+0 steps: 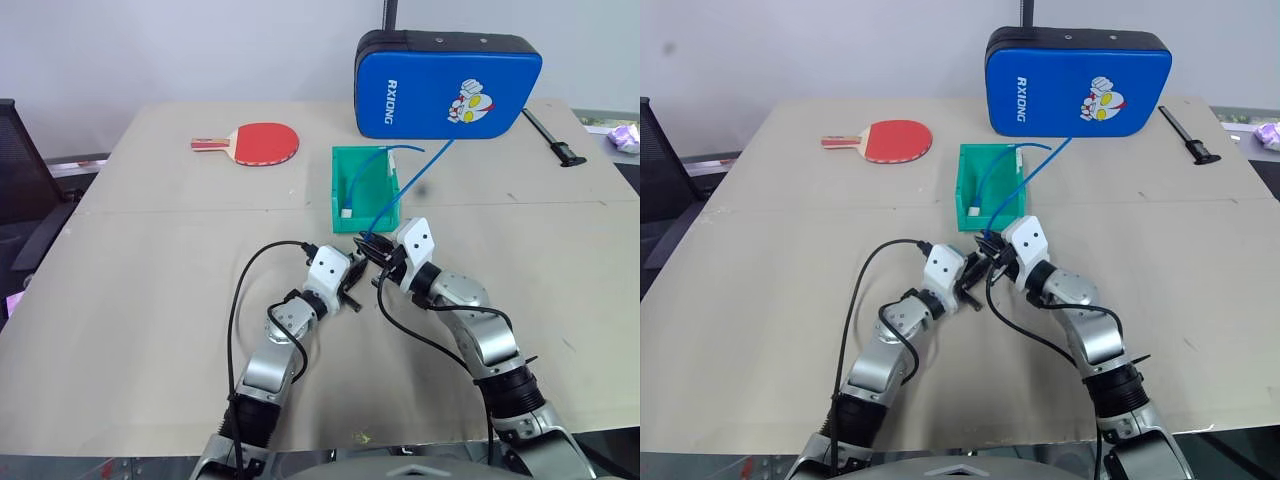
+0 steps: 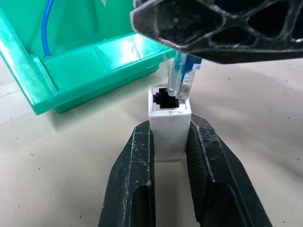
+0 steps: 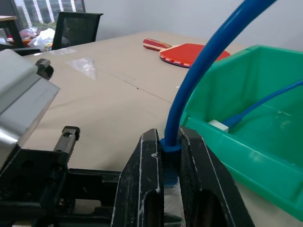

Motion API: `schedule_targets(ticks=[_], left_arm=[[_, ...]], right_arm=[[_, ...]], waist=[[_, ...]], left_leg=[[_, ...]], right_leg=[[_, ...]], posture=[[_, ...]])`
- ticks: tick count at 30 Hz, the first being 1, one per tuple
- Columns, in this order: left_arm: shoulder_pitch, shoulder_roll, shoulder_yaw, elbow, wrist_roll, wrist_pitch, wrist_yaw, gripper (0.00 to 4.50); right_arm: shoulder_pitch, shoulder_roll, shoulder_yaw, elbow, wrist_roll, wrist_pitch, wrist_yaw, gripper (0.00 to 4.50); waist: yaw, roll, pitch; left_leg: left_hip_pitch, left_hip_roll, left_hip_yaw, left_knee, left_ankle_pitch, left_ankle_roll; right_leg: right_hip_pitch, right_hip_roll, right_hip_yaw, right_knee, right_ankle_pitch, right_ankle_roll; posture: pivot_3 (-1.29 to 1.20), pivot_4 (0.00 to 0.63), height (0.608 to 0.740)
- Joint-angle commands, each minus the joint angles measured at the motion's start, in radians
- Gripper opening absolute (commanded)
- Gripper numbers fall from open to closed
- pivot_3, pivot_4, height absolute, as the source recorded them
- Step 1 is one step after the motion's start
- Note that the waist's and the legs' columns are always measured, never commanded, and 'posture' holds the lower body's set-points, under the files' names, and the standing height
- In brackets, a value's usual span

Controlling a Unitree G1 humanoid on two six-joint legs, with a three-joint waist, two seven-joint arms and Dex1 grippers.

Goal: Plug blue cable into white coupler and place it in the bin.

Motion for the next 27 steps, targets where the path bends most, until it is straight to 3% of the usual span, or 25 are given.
schedule_targets(ticks=[1, 15, 22, 27], left_arm=[[0.042, -0.01, -0.047, 0.036, 0.004, 0.038, -0.008, 0.32], [0.048, -0.011, -0.045, 0.021, -0.001, 0.053, -0.009, 0.32], [0.056, -0.011, -0.044, 0.012, -0.003, 0.061, -0.01, 0.32], [0.056, -0.012, -0.042, 0.01, -0.006, 0.065, -0.007, 0.32]], right_arm=[[-0.004, -0.001, 0.0, -0.021, -0.007, -0.008, 0.001, 0.0], [-0.023, 0.013, 0.037, 0.015, -0.063, -0.009, -0.007, 0.0], [-0.039, 0.011, 0.032, 0.059, -0.126, 0.053, -0.076, 0.0], [-0.007, 0.001, 0.083, 0.042, -0.124, 0.12, -0.038, 0.0]], waist=[[0.0, 0.0, 0.0], [-0.001, 0.001, -0.001], [-0.002, 0.003, -0.004], [-0.003, 0.004, -0.011]], left_leg=[[0.0, 0.0, 0.0, 0.0, 0.0, 0.0], [0.0, 0.0, 0.0, 0.0, 0.0, 0.0], [0.0, 0.0, 0.0, 0.0, 0.0, 0.0], [0.001, 0.0, 0.0, 0.0, 0.0, 0.0]], right_leg=[[0.0, 0.0, 0.0, 0.0, 0.0, 0.0], [0.0, 0.0, 0.0, 0.0, 0.0, 0.0], [0.0, 0.0, 0.0, 0.0, 0.0, 0.0], [0.0, 0.001, 0.0, 0.0, 0.0, 0.0]], posture=[[0.0, 0.15, 0.728], [0.0, 0.15, 0.728], [0.0, 0.15, 0.728], [0.0, 0.15, 0.728]])
